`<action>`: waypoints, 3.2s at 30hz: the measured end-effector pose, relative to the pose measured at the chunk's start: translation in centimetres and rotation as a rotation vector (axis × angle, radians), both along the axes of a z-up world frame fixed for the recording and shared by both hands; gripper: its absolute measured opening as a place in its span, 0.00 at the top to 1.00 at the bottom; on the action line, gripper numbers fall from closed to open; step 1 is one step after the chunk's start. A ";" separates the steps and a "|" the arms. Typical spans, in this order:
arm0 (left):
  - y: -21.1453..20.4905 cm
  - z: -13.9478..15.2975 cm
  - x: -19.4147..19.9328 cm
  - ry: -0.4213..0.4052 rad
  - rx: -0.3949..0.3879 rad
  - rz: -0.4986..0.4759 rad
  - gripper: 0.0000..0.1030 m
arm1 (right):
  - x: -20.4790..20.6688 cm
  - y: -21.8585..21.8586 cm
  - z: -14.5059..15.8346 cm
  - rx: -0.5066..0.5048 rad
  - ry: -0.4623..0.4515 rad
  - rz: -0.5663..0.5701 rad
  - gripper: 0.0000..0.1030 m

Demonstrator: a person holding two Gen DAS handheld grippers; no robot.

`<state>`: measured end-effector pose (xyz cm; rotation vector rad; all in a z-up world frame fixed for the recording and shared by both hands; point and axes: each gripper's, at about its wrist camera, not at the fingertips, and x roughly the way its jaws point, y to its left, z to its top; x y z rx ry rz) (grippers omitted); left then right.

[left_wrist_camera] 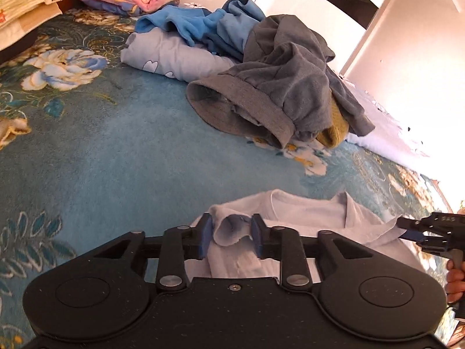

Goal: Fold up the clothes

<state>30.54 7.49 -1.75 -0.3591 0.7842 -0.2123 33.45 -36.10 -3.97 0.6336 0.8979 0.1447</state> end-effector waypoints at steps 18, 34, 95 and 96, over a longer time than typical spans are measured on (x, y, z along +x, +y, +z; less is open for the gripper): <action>0.2 2.7 -1.7 -0.075 -0.009 0.015 0.55 | -2.0 -3.0 0.8 -0.032 -0.026 0.043 0.55; -11.5 -1.2 -4.6 0.031 -0.060 -0.207 0.97 | -5.4 -1.5 -2.0 0.119 0.029 -0.011 0.88; -3.4 3.5 -7.5 -0.163 -0.041 -0.298 0.98 | -11.0 10.8 2.2 -0.050 0.003 0.050 0.61; -2.6 3.8 -8.1 -0.178 -0.039 -0.289 0.98 | -11.1 10.6 2.1 -0.046 0.003 0.050 0.61</action>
